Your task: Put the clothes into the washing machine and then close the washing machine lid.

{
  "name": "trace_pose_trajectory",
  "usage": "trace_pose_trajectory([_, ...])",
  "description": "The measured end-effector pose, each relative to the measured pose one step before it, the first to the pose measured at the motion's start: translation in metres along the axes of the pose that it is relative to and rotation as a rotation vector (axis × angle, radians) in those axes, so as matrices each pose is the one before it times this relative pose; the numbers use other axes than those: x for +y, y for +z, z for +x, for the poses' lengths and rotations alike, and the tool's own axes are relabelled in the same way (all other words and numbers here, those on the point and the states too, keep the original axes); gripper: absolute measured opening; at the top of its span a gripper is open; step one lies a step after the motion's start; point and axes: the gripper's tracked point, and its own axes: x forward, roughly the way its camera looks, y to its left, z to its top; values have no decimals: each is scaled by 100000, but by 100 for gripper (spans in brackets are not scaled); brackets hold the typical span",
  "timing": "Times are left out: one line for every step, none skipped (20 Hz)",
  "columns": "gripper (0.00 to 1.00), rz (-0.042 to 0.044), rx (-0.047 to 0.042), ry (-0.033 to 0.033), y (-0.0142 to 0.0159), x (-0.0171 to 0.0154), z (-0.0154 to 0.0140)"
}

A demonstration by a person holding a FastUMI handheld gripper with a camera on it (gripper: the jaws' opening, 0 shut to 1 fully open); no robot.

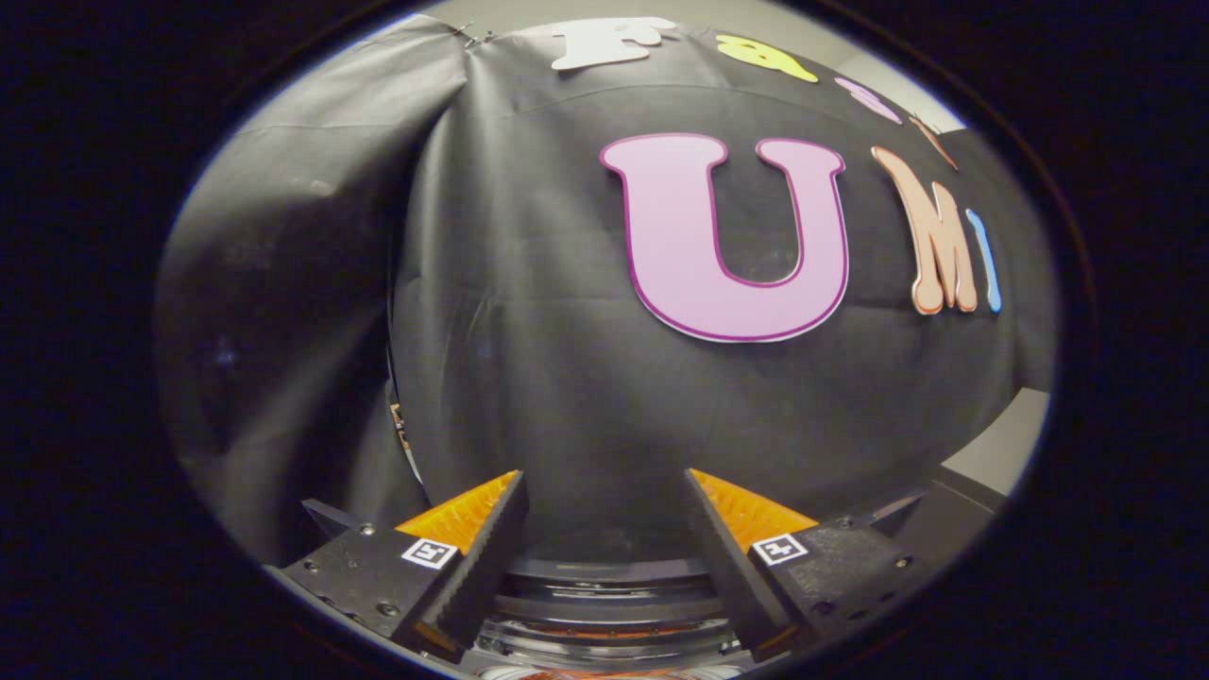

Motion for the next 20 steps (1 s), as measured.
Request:
trace_pose_trajectory([98, 624, -1252, 200, 268, 104, -283])
trace_pose_trajectory([98, -277, -868, 82, 153, 15, -133])
trace_pose_trajectory([98, -598, -1181, 7, 172, -82, -172])
trace_pose_trajectory([98, 468, -892, 38, 104, -75, -283])
trace_pose_trajectory([98, -108, -2009, 489, 307, 0, -442])
trace_pose_trajectory([98, -236, -741, 917, 242, -162, -425])
trace_pose_trajectory([98, 569, -1593, 560, 99, -58, -828])
trace_pose_trajectory([98, -401, -804, 548, -345, 207, -1011])
trace_pose_trajectory([98, -443, -1657, 777, -517, 564, -1132])
trace_pose_trajectory([97, 238, -2165, 673, 104, 117, -710])
trace_pose_trajectory([97, -149, -1977, 646, 39, -185, -255])
trace_pose_trajectory([97, 113, -1868, 377, 146, 18, -538])
trace_pose_trajectory([97, -269, -1211, 360, -42, 4, -412])
trace_pose_trajectory([97, -103, -1045, 25, 6, 24, -406])
trace_pose_trajectory([97, -327, -675, -85, -132, 37, -144])
trace_pose_trajectory([97, -161, -992, -69, 6, 25, -455])
trace_pose_trajectory([97, -62, -631, 59, -44, -25, -360])
trace_pose_trajectory([97, -60, -594, 63, -56, 54, -234])
trace_pose_trajectory([97, -217, -366, 153, -4, -26, -153])
trace_pose_trajectory([97, -109, 623, 295, -151, -2, -150])
